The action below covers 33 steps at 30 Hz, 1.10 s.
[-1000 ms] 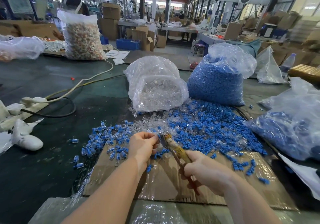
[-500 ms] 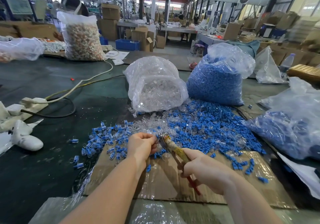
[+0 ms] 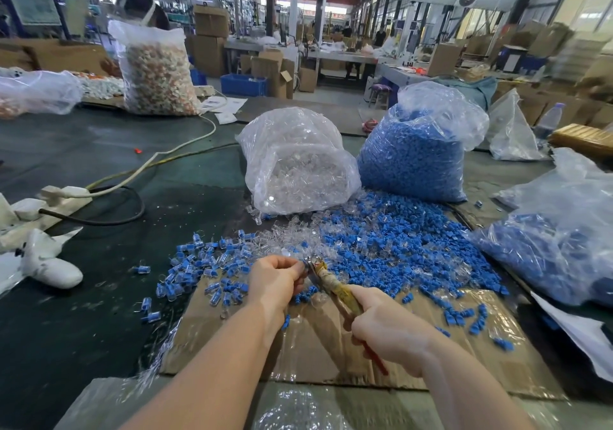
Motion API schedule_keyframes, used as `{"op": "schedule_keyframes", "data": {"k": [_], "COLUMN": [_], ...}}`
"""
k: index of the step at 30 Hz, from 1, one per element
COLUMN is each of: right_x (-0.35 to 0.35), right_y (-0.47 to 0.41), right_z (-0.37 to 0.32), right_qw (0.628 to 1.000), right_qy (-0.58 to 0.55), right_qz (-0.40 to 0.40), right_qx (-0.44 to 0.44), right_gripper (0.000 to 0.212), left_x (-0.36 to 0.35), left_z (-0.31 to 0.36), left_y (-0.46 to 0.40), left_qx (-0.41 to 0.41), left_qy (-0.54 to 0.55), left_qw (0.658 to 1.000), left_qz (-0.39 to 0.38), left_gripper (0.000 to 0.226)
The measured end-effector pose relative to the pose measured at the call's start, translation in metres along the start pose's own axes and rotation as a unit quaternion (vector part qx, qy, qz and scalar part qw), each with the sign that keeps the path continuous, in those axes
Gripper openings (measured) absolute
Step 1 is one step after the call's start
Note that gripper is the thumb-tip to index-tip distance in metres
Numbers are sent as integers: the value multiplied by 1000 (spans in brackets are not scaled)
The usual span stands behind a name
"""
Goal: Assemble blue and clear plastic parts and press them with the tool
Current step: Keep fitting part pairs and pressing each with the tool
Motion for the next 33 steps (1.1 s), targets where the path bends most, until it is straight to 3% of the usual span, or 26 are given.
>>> {"op": "schedule_keyframes", "data": {"k": [6,11,15,20,24,26,29,31,33], "right_x": [0,2,-5,-5,5,17,41,56,65], "right_y": [-1,-6,-3,-8,-7,-10,-13,-13,-11], "right_z": [-3,5,4,8,11,13,18,30,41], "right_qw": [1000,997,991,990,968,977,976,947,914], "right_qy": [-22,-68,-135,-138,-248,-192,-6,155,242], "right_qz": [2,41,-1,19,20,84,217,282,313], "right_qx": [6,4,15,26,24,33,35,-27,-87], "right_gripper": [40,65,63,72,68,63,49,49,51], "left_x": [1,4,6,12,30,46,76,95,108], "left_z": [3,1,-2,-3,-11,-13,-13,-11,-10], "left_y": [0,-2,-4,-10,-18,-21,-24,-25,-26], "left_qx": [-14,-11,-10,-7,26,18,-1,-16,-17], "left_qy": [9,25,29,45,105,111,124,110,77], "left_qw": [1000,999,999,997,990,984,965,955,951], "left_qz": [9,30,32,55,88,135,233,275,298], "left_gripper": [9,10,7,7,5,9,17,26,33]}}
Point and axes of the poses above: each hand's wrist, its own y-axis away from the middle knuckle, its own x-axis out of the back of the hand, z = x × y, the point moved 8 cm from there along -y, towards the middle knuckle
